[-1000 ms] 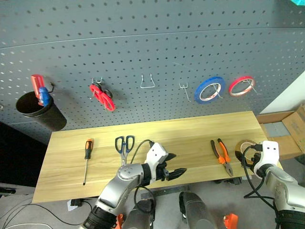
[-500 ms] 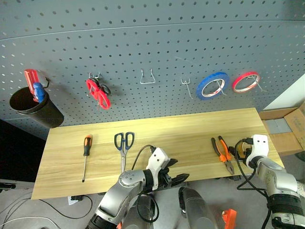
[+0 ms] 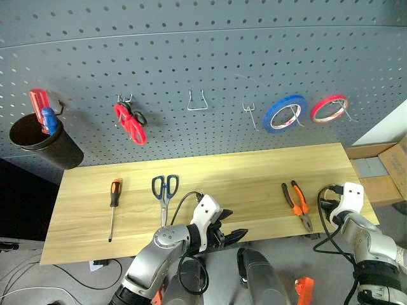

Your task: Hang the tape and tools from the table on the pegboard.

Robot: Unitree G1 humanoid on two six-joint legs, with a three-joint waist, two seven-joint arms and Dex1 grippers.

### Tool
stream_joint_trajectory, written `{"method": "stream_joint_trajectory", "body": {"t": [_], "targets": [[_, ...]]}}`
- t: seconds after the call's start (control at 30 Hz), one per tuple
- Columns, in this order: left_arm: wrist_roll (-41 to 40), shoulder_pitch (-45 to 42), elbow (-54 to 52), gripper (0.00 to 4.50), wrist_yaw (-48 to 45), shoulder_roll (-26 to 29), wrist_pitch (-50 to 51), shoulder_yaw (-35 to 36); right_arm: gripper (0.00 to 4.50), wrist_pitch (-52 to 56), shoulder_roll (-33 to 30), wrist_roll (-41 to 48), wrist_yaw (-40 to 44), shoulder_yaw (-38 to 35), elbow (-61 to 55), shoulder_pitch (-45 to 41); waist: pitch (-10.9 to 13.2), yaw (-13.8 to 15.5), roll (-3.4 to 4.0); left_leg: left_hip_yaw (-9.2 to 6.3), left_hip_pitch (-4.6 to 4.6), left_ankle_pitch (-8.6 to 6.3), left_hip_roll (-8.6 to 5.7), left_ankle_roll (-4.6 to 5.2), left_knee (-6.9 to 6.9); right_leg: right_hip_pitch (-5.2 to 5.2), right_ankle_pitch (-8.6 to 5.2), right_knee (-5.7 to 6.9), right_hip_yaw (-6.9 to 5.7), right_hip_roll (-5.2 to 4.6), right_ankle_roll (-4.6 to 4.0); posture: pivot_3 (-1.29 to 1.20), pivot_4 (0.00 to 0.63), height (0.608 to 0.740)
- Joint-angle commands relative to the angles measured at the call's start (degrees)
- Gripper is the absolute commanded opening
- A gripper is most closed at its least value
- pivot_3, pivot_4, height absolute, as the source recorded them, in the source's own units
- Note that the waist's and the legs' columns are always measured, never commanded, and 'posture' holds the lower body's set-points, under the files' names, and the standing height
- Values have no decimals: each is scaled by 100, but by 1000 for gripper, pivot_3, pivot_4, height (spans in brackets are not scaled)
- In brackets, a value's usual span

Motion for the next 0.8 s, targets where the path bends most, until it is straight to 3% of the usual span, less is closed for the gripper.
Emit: {"method": "stream_joint_trajectory", "body": {"t": [0.03,0.1,0.17,0.27,0.4,0.53,0.67,0.8], "targets": [[-63,-79,24,3728,60,-108,-455,257,95,-57,5,-76,-46,125,-1499,513,1,-15,6,1,-21,1,0,-1,4,-20,1,3,0,0,1,-193,356,740],[-30,-158,97,3728,81,-116,-765,435,95,-378,-172,-48,441,517,-2699,1014,9,-33,18,2,-42,1,0,-2,8,-37,3,2,0,0,3,-220,363,740],[-26,-273,209,3728,130,-146,-930,592,95,-341,-33,480,644,394,-3728,1377,15,-71,19,6,-46,1,2,-3,5,-44,3,0,1,2,4,-240,366,740],[27,-492,454,3728,183,-189,-1193,715,95,-199,-43,932,875,347,-4697,1811,15,-87,18,5,-44,-3,10,-9,8,-42,3,1,-1,7,7,-305,359,740],[-2,-793,752,3728,208,-306,-1466,882,95,394,-275,1787,1076,911,-6101,2053,19,-130,12,3,-47,-3,8,-10,12,-35,7,-11,-7,4,15,-334,352,740],[-29,-946,957,3728,56,-301,-1555,916,95,753,-745,2097,854,1690,-6711,1735,15,-214,4,3,-46,-3,8,-10,16,-34,9,-11,-9,4,16,-349,336,740],[-18,-1144,1237,3728,-46,-316,-1719,948,95,628,-939,1463,69,2235,-6738,785,15,-252,3,3,-47,-2,8,-10,22,-36,11,-7,-13,3,18,-376,330,740],[-37,-1206,1344,3728,-112,-396,-1923,940,94,590,-624,654,-601,2764,-6687,127,14,-329,1,2,-49,0,8,-13,23,-37,14,-7,-17,3,21,-379,324,740]]}}
